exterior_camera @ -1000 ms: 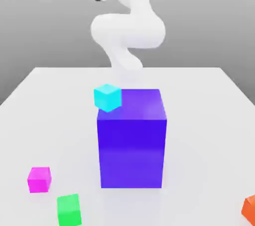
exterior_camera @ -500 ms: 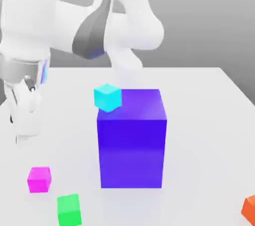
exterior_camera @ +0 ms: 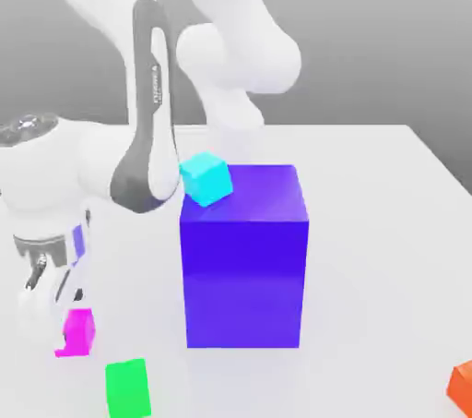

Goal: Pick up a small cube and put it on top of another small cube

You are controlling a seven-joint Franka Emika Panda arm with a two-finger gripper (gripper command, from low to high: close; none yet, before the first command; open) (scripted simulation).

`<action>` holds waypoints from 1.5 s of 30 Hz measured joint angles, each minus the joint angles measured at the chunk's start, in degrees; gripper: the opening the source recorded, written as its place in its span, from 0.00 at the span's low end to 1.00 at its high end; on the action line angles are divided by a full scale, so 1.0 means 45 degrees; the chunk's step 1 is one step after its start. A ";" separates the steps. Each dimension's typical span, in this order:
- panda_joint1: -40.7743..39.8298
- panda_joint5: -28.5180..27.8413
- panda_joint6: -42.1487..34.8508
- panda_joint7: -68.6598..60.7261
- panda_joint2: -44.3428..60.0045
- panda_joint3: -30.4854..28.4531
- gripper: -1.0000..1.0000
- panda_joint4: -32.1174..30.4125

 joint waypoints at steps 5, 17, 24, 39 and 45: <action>-0.0002 -0.0012 0.0030 0.0012 0.0001 0.0002 0.00 0.0000; -0.0265 0.0811 -0.2093 -0.0513 -0.2110 0.0683 0.00 0.0003; 0.0143 0.0139 -0.2861 -0.1614 -0.2061 0.1170 0.00 0.0659; 0.0768 -0.0141 -0.4315 -0.5572 -0.2610 0.2841 0.00 0.1597; 0.1219 -0.1205 -0.2712 -0.5076 -0.0833 0.2317 1.00 0.1721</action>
